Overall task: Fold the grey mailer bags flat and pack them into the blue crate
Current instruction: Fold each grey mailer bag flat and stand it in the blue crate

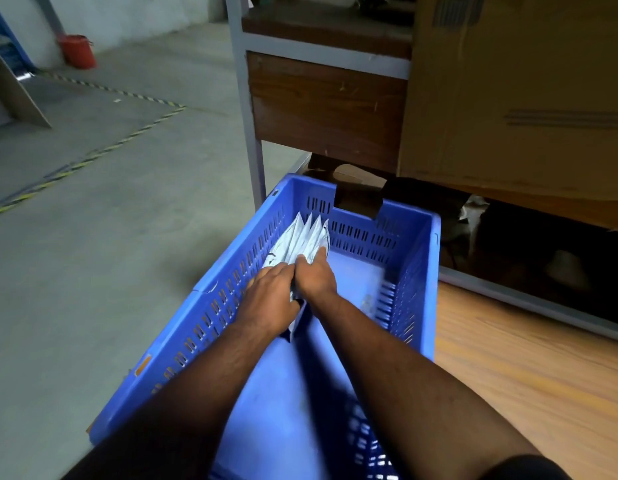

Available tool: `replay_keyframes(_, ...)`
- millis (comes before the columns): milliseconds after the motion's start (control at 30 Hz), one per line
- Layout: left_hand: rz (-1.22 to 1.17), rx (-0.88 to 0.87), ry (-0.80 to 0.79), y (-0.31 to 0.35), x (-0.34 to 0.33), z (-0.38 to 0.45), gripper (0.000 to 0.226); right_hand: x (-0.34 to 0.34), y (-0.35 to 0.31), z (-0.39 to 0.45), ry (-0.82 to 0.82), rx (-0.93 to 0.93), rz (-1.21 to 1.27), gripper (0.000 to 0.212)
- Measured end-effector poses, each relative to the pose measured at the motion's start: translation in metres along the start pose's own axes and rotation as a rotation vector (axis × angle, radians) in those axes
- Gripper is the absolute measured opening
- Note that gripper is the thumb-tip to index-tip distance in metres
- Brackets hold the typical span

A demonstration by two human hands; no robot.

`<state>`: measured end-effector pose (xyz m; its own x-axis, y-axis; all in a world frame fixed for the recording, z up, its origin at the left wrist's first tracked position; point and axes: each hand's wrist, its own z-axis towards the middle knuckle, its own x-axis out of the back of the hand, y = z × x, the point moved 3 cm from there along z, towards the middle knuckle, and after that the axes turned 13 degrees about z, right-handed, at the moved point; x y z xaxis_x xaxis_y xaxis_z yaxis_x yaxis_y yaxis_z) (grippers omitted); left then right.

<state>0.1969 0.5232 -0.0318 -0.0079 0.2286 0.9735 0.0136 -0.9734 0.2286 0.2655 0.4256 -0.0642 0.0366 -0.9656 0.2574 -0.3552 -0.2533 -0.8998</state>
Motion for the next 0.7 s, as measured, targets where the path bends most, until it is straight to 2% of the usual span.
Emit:
replay_keyframes(100, 0.034, 0.028, -0.042, -0.006, -0.006, 0.003, 0.073, -0.001, -0.001, 0.002, 0.005, 0.022, 0.057, 0.072)
replay_keyframes(167, 0.07, 0.042, -0.089, -0.01, -0.009, 0.002, 0.081, 0.0, -0.002, 0.003, -0.041, -0.005, 0.042, 0.072)
replay_keyframes(333, 0.102, 0.034, -0.1, -0.006, -0.005, -0.003, 0.079, -0.006, -0.006, 0.002, -0.129, -0.079, 0.039, 0.08)
replay_keyframes(533, 0.17, -0.008, -0.066, -0.003, -0.002, -0.008, 0.079, 0.011, -0.002, -0.001, 0.038, -0.098, 0.024, 0.068)
replay_keyframes(700, 0.168, -0.026, -0.051, 0.0, -0.005, -0.006, 0.088, 0.006, 0.002, -0.004, -0.063, -0.056, -0.04, 0.076)
